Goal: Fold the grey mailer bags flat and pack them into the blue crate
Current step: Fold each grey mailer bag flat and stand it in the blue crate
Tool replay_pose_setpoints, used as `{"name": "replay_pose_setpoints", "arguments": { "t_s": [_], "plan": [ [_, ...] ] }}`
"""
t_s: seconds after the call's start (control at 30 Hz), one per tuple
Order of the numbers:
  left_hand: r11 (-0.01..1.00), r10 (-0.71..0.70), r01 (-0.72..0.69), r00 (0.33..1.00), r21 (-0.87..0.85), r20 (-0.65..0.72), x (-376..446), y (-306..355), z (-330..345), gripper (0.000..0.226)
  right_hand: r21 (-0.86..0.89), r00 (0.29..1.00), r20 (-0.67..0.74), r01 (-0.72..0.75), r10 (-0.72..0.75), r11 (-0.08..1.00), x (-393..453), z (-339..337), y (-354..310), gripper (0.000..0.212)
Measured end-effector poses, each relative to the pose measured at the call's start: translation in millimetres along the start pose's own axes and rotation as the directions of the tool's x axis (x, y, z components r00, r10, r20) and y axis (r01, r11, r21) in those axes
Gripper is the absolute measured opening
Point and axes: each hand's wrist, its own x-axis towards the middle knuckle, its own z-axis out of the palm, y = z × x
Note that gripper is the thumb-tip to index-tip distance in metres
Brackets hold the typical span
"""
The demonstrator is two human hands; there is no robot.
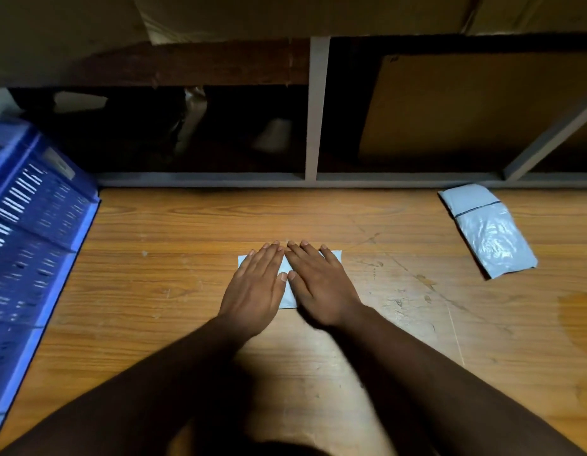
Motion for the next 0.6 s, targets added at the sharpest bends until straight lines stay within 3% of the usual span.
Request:
{"name": "replay_pose_setpoints", "arguments": {
  "t_s": [0.07, 0.13, 0.3, 0.43, 0.6],
  "plan": [
    [0.994, -0.039, 0.04, 0.999, -0.103, 0.015, 5, -7, -9, 0.056, 0.085, 0.999, -0.017, -0.039, 0.04, 0.996, 5, -12, -2, 0.051],
    [0.983, -0.089, 0.088, 0.996, -0.159, -0.002, 12, -9, -11, 0.056, 0.049, 0.994, -0.065, -0.087, 0.09, 0.995, 11, -16, -4, 0.049],
    [0.991, -0.135, 0.135, 0.991, -0.008, 0.02, 16, 1, 5, 0.067, -0.169, 0.982, -0.077, -0.183, 0.172, 0.969, 20, 0, -1, 0.06],
    [0.992, -0.121, 0.123, 0.989, 0.021, -0.09, 14, 1, 13, 0.056, -0.21, 0.98, -0.12, -0.181, 0.158, 0.961, 21, 9, 3, 0.057],
    [0.996, -0.085, 0.086, 0.989, 0.007, -0.119, 15, -2, 16, 0.055, -0.207, 0.983, -0.088, -0.173, 0.158, 0.963, 26, 12, 5, 0.059]
  ]
}}
